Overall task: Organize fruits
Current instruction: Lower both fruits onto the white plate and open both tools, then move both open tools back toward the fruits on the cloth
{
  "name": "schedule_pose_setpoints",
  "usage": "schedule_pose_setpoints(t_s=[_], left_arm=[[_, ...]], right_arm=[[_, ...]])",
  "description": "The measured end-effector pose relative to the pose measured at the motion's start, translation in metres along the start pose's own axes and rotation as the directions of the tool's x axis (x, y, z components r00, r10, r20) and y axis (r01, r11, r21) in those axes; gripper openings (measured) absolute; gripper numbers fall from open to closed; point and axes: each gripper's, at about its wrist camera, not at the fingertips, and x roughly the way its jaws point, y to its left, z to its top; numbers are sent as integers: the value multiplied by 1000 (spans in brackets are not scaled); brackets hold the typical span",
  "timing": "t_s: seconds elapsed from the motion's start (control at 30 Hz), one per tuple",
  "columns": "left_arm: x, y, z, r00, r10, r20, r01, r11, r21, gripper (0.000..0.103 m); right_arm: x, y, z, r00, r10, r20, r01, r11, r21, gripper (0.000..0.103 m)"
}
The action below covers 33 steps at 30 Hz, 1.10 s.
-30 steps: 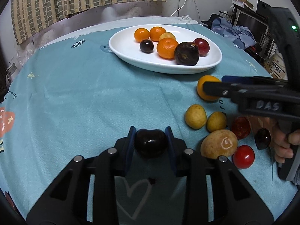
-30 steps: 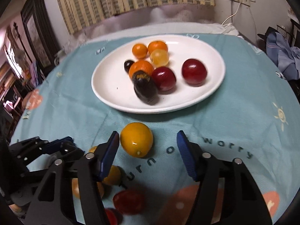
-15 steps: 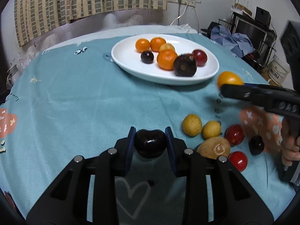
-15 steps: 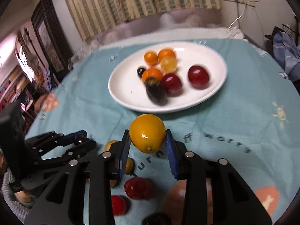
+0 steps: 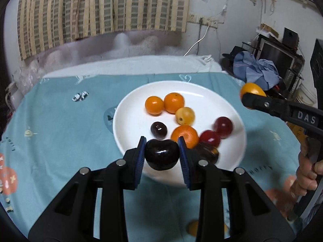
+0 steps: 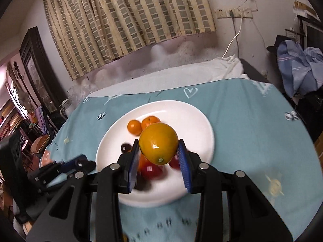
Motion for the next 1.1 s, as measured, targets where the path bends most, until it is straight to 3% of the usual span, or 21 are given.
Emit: schedule_pose_setpoints(t_s=[0.17,0.23,0.33,0.47,0.5,0.53,0.57,0.63,0.7,0.77,0.83,0.93,1.0,1.1], left_arm=[[34,6,-2,999,1,-51,-1,1000,-11,37],[36,8,-4,999,7,-46,-8,1000,-21,64],[29,11,-5,999,10,-31,-11,999,-36,67],[12,16,-9,1000,10,-1,-10,998,-65,82],[7,17,-12,1000,12,2,-12,997,-71,85],[2,17,-16,1000,11,5,-11,997,-79,89],[-3,18,-21,1000,8,5,-8,996,-87,90],[-15,17,-36,1000,3,-2,-3,996,-93,90],[-29,13,-53,1000,12,-7,-13,997,-80,90],[-50,3,-79,1000,28,3,-28,999,-46,95],[-64,-6,-97,999,41,9,-41,999,-10,99],[-83,-22,-116,999,34,25,-35,998,60,99],[-94,-34,-123,999,13,52,-19,994,105,101],[-90,-47,-125,999,0,46,-7,986,164,101]], right_arm=[[50,-10,1,996,22,-87,-17,998,56,38],[58,-14,3,995,24,-100,-18,998,61,38],[43,-15,9,997,48,-68,-42,995,85,40],[-10,1,20,993,114,28,-116,990,75,42],[-28,7,20,989,140,53,-143,988,56,50],[-51,15,17,982,163,94,-167,986,30,81],[-71,20,12,973,180,143,-183,983,2,97],[-98,28,-1,964,174,201,-166,985,-56,99],[-115,36,-17,970,157,186,-137,984,-118,99],[-128,29,-40,966,153,209,-132,985,-111,99],[-135,12,-69,964,129,232,-120,991,-55,99],[-128,-20,-101,983,81,164,-93,993,69,99],[-123,-36,-105,989,96,115,-114,981,158,99],[-121,-50,-103,987,112,117,-137,960,244,99]])
